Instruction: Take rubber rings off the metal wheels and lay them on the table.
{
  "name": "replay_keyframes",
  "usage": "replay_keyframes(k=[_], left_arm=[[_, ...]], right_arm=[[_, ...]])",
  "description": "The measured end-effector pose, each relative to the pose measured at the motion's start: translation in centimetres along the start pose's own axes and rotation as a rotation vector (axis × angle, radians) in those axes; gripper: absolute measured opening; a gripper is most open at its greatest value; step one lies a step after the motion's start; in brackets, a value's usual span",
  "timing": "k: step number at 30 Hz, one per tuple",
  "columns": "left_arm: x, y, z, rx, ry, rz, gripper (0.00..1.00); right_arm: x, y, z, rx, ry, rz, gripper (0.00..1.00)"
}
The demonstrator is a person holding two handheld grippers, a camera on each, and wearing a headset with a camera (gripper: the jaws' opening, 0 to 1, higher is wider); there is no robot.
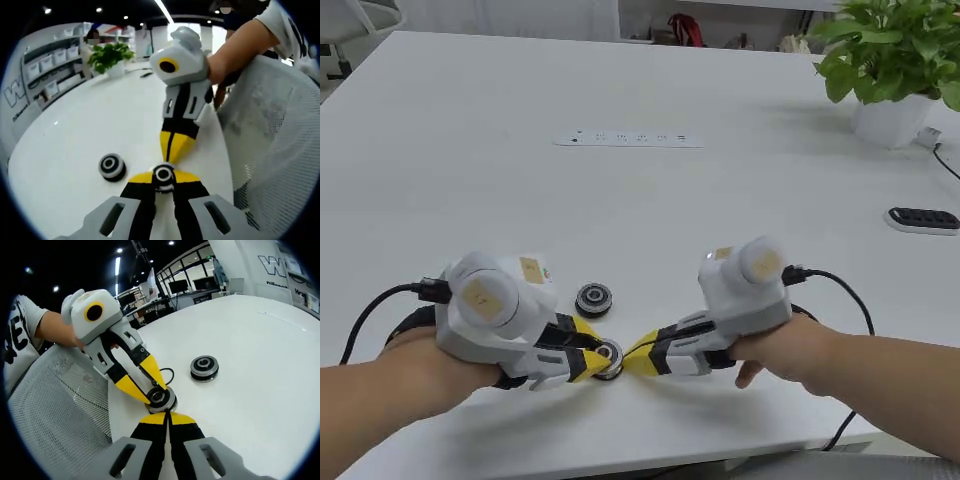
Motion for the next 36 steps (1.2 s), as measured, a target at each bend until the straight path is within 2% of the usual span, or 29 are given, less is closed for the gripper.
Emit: replay_keyframes(k=[4, 9, 21, 36], left_arm=[[0.0, 0.0, 0.0, -0.002, -0.002, -0.003, 0.13], [0.0, 0.0, 0.0, -0.006, -0.004, -0.005, 0.13], [0.0, 0.1, 0.0, -0.016, -0.004, -0.02, 0.13], [0.1, 0.0, 0.0, -0.032, -0.017, -0.029, 0.12]], right_arm=[[0.0, 0.2, -0.1, 0.011, -0.013, 0.003, 0.0], [0.1, 0.5, -0.9, 0.064, -0.06, 0.008, 0.0], [-0.2, 0.4, -1.2, 0.09, -0.067, -0.002, 0.0], [-0.7, 0.1, -1.5, 0.092, -0.061, -0.026, 0.0]])
Point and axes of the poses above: the centre of the closed fingertips' face, and the gripper's own axes: y roughly backward along the fingers, x roughly to its right, z roughly out of its underside, the point moved 3 cm from there along y, roughly backward along the fingers, and after that the axes turned 8 degrees about -z, right-handed, at the moved point
